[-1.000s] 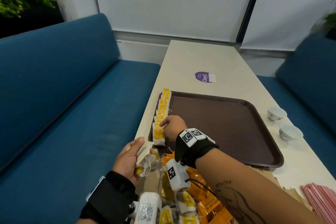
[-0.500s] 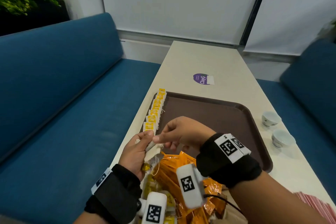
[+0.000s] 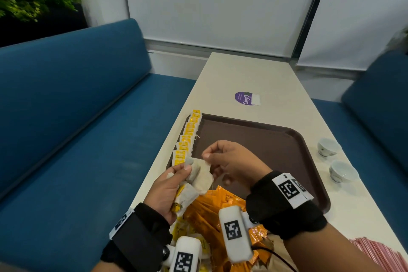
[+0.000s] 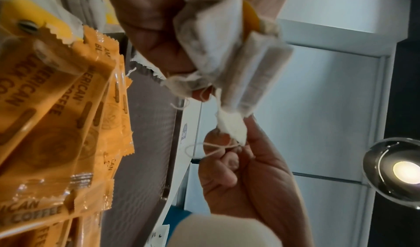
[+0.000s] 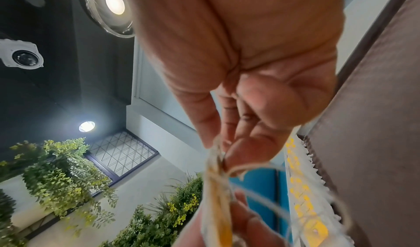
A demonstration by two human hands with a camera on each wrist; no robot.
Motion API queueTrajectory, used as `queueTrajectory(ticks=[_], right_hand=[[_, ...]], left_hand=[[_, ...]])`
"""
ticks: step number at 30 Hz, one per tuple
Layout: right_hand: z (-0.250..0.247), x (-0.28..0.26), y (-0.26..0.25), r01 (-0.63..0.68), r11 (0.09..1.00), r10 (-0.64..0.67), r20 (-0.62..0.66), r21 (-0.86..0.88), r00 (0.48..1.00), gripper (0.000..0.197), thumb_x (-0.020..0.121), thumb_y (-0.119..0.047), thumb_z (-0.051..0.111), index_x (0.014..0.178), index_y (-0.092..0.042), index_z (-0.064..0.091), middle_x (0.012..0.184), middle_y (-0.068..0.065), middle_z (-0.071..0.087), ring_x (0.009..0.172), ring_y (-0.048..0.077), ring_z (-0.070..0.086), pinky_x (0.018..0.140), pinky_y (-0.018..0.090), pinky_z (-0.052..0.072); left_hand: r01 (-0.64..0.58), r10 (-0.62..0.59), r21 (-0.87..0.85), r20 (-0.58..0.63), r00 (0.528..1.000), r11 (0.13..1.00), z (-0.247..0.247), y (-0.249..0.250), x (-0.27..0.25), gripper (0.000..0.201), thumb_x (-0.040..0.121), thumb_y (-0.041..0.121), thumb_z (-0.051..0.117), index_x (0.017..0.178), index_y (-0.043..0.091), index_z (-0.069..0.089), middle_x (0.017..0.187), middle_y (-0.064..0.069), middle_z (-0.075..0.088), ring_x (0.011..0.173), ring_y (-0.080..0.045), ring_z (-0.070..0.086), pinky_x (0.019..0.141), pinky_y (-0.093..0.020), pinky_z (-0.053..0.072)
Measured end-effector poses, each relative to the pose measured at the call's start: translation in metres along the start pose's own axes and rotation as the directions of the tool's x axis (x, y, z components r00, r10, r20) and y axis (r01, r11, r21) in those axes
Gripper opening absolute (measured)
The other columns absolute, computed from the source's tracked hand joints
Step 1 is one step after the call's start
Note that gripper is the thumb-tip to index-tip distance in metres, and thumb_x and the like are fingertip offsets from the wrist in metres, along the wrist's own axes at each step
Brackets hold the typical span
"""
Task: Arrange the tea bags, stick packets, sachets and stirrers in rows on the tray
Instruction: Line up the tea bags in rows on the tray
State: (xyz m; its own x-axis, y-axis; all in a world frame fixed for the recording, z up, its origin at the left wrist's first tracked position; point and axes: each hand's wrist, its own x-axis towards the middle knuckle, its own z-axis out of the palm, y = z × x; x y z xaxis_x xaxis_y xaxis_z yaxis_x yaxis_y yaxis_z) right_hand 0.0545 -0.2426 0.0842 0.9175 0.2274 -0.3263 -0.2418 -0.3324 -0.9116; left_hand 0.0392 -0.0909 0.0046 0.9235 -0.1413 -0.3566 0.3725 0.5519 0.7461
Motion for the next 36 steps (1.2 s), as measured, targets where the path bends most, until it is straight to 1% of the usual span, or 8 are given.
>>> queueTrajectory(ticks=[3, 8, 12, 16, 21, 24, 29, 36], right_hand=[[-0.004, -0.001, 0.0, 0.021, 0.999, -0.023, 0.056, 0.027, 0.998, 0.006, 0.094, -0.017, 0.056, 0.1, -0.016, 0.056, 0.073, 0.005, 0.062, 0.054, 0.01, 0.057, 0.041, 0.021, 0.036], [-0.005, -0.004, 0.001, 0.042, 0.997, -0.052, 0.144, 0.066, 0.988, 0.02, 0.094, -0.002, 0.049, 0.104, -0.016, 0.058, 0.079, 0.007, 0.064, 0.057, 0.011, 0.059, 0.04, 0.022, 0.044], [-0.008, -0.004, 0.002, 0.126, 0.991, -0.117, 0.165, -0.047, 0.979, 0.038, 0.086, 0.015, 0.041, 0.097, -0.014, 0.063, 0.076, 0.0, 0.067, 0.061, 0.007, 0.064, 0.041, 0.021, 0.043], [-0.004, -0.003, 0.006, 0.2, 0.953, -0.166, 0.158, -0.228, 0.973, 0.018, 0.085, 0.005, 0.061, 0.088, -0.012, 0.066, 0.084, 0.012, 0.069, 0.05, 0.0, 0.057, 0.043, 0.017, 0.042], [-0.001, 0.003, 0.011, 0.248, 0.909, -0.238, 0.072, -0.334, 0.969, 0.014, 0.081, -0.006, 0.07, 0.078, -0.019, 0.067, 0.077, -0.001, 0.067, 0.074, 0.011, 0.064, 0.077, 0.028, 0.054], [-0.005, 0.006, 0.007, 0.276, 0.892, -0.264, 0.082, -0.358, 0.961, 0.007, 0.081, -0.007, 0.071, 0.082, -0.013, 0.07, 0.073, -0.01, 0.061, 0.06, -0.01, 0.056, 0.059, 0.007, 0.044], [-0.007, 0.014, -0.007, 0.315, 0.9, -0.271, 0.178, -0.302, 0.946, 0.012, 0.081, 0.002, 0.068, 0.091, -0.006, 0.067, 0.073, -0.005, 0.063, 0.054, -0.01, 0.055, 0.048, 0.003, 0.038], [-0.011, 0.043, -0.011, 0.293, 0.885, -0.265, 0.128, -0.361, 0.956, 0.009, 0.079, -0.003, 0.072, 0.087, 0.001, 0.07, 0.066, -0.008, 0.06, 0.049, -0.01, 0.053, 0.046, 0.004, 0.037]], left_hand=[[0.039, -0.039, -0.091, -0.003, 0.999, 0.995, 0.002, 0.003, -0.002, 0.06, 0.071, 0.02, 0.066, 0.126, 0.001, 0.051, 0.124, -0.026, 0.058, 0.104, -0.035, 0.059, 0.095, -0.046, 0.047], [0.062, -0.059, -0.178, 0.023, 0.998, 0.982, 0.003, -0.001, -0.001, 0.035, 0.084, 0.014, 0.055, 0.117, 0.003, 0.055, 0.084, -0.017, 0.067, 0.057, -0.021, 0.067, 0.046, -0.026, 0.054], [0.119, -0.11, -0.182, 0.061, 0.992, 0.976, 0.004, 0.002, -0.005, 0.03, 0.092, 0.017, 0.05, 0.118, 0.003, 0.053, 0.087, -0.018, 0.062, 0.048, -0.02, 0.065, 0.039, -0.024, 0.05], [0.169, -0.155, -0.174, 0.09, 0.984, 0.97, 0.006, -0.001, -0.006, 0.038, 0.078, 0.019, 0.058, 0.111, 0.001, 0.053, 0.078, -0.017, 0.062, 0.049, -0.02, 0.063, 0.041, -0.026, 0.052], [0.163, -0.152, -0.113, 0.1, 0.983, 0.98, 0.005, -0.004, -0.004, 0.039, 0.069, 0.017, 0.063, 0.106, 0.005, 0.059, 0.079, -0.013, 0.065, 0.06, -0.017, 0.063, 0.052, -0.028, 0.055], [0.162, -0.156, -0.075, 0.09, 0.984, 0.984, 0.003, 0.001, -0.002, 0.041, 0.068, 0.013, 0.063, 0.108, 0.006, 0.058, 0.08, -0.012, 0.064, 0.06, -0.018, 0.059, 0.05, -0.03, 0.053], [0.189, -0.176, -0.091, 0.136, 0.975, 0.978, 0.003, 0.015, 0.0, 0.022, 0.083, 0.002, 0.054, 0.104, 0.006, 0.059, 0.067, -0.01, 0.064, 0.052, -0.015, 0.061, 0.05, -0.025, 0.055], [0.212, -0.188, -0.138, 0.169, 0.967, 0.967, -0.002, 0.033, 0.007, 0.032, 0.069, 0.001, 0.055, 0.101, 0.003, 0.059, 0.073, -0.014, 0.061, 0.05, -0.018, 0.061, 0.047, -0.026, 0.054]])
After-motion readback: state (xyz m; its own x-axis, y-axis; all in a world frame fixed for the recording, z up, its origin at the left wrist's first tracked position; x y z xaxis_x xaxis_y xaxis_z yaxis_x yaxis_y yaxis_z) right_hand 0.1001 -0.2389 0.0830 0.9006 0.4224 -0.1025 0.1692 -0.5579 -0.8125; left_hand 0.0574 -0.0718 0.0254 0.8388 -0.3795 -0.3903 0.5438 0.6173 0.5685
